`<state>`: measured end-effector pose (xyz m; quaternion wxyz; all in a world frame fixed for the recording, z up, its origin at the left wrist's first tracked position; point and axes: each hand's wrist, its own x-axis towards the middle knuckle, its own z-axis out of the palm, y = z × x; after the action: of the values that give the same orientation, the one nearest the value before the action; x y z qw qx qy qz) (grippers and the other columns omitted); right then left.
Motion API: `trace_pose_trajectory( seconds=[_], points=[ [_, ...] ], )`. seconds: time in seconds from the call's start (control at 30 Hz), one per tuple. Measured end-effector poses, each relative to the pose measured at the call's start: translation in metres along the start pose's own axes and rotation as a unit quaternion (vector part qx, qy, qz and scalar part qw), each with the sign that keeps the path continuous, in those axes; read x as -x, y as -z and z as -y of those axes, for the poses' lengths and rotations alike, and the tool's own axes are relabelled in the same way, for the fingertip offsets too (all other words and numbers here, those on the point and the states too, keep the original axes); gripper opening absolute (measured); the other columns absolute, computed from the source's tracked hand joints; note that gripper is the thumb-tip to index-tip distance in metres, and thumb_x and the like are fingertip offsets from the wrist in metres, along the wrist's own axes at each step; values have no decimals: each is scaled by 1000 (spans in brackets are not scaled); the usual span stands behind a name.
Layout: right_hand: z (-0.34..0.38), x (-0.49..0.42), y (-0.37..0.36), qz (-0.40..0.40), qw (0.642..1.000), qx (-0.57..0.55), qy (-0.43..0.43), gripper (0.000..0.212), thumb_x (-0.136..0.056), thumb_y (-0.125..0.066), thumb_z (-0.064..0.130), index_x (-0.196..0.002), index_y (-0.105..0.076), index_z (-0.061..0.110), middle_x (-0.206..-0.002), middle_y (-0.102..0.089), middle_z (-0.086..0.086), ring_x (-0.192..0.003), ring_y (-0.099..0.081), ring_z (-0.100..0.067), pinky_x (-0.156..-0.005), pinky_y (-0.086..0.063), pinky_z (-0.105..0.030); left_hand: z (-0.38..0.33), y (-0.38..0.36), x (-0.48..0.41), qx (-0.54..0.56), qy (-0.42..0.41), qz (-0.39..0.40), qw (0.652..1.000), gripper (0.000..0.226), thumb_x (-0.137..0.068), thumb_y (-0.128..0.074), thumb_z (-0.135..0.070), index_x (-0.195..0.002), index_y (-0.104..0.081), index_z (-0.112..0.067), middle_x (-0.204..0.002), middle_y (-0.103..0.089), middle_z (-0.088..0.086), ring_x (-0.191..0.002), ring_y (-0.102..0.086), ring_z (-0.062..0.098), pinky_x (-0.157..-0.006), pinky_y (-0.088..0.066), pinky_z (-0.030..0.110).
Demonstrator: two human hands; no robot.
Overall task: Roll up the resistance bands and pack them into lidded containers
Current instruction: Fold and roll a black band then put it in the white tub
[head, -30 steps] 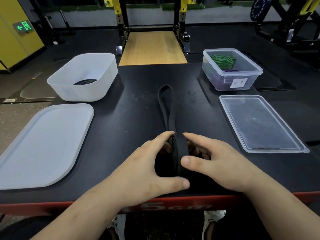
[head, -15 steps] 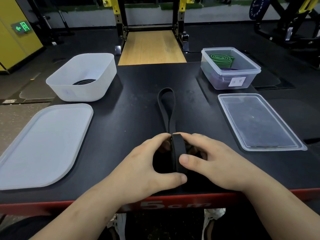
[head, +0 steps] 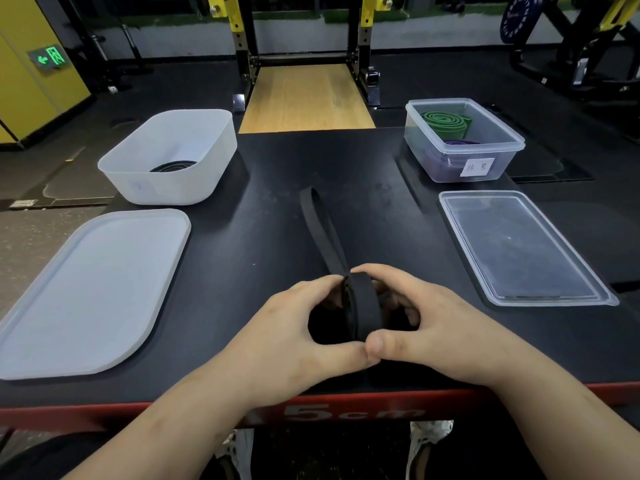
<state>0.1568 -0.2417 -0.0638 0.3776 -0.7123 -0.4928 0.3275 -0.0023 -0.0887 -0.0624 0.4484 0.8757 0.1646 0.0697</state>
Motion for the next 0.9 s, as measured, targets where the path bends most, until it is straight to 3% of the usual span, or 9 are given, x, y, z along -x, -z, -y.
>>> trace_pose_trajectory(
  seconds=[0.1,0.2,0.37,0.53,0.63,0.8,0.9],
  points=[
    [0,-1,0,-16,1000,1,3,60,-76,-72,68,-132,-54,61,-128,-67,21,-120,-63,-2,-106,-49,-39,1,-2,3,-4,2,-7,1000,67,-67,-81,-62,-126,-49,-66,-130,-57,-30,-124,-52,-7,-103,-45,27],
    [0,-3,-4,-41,999,9,-2,57,-76,-65,74,-131,-55,62,-127,-66,27,-120,-61,4,-106,-48,-37,-5,-1,5,-8,5,-10,1000,72,-68,-85,-55,-113,-37,-84,-123,-46,-51,-119,-44,-24,-96,-40,6],
    [3,0,-1,-7,1000,19,12,58,-71,-74,69,-123,-49,72,-122,-66,21,-109,-66,-5,-98,-53,-37,-4,1,1,7,-2,-11,1000,53,-79,-82,-51,-125,-57,-55,-124,-65,-25,-119,-60,-2,-100,-50,32],
    [7,-2,0,-16,1000,12,3,45,-67,-70,69,-110,-56,70,-108,-68,16,-92,-66,-9,-92,-56,-38,-2,0,4,-1,5,-3,1000,64,-71,-84,-55,-127,-53,-58,-129,-61,-27,-125,-55,-3,-104,-46,33],
    [3,-3,-1,-22,1000,10,-7,47,-68,-69,70,-113,-55,69,-110,-69,19,-99,-67,-6,-94,-55,-40,-1,1,1,-3,13,1,1000,61,-70,-84,-54,-125,-56,-57,-126,-64,-24,-121,-58,-1,-102,-48,33],
    [-2,1,1,1,999,31,-10,72,-68,-77,67,-134,-48,62,-128,-63,15,-113,-63,-8,-99,-52,-42,-1,-1,4,9,25,6,1000,67,-65,-87,-53,-123,-53,-58,-122,-66,-21,-116,-62,1,-99,-51,33],
    [-3,0,1,-5,999,37,-3,67,-72,-73,68,-134,-49,65,-131,-62,18,-117,-61,-5,-102,-51,-40,0,0,3,18,22,6,1000,66,-67,-86,-56,-124,-52,-59,-124,-65,-23,-117,-61,-2,-99,-50,31]
  ],
)
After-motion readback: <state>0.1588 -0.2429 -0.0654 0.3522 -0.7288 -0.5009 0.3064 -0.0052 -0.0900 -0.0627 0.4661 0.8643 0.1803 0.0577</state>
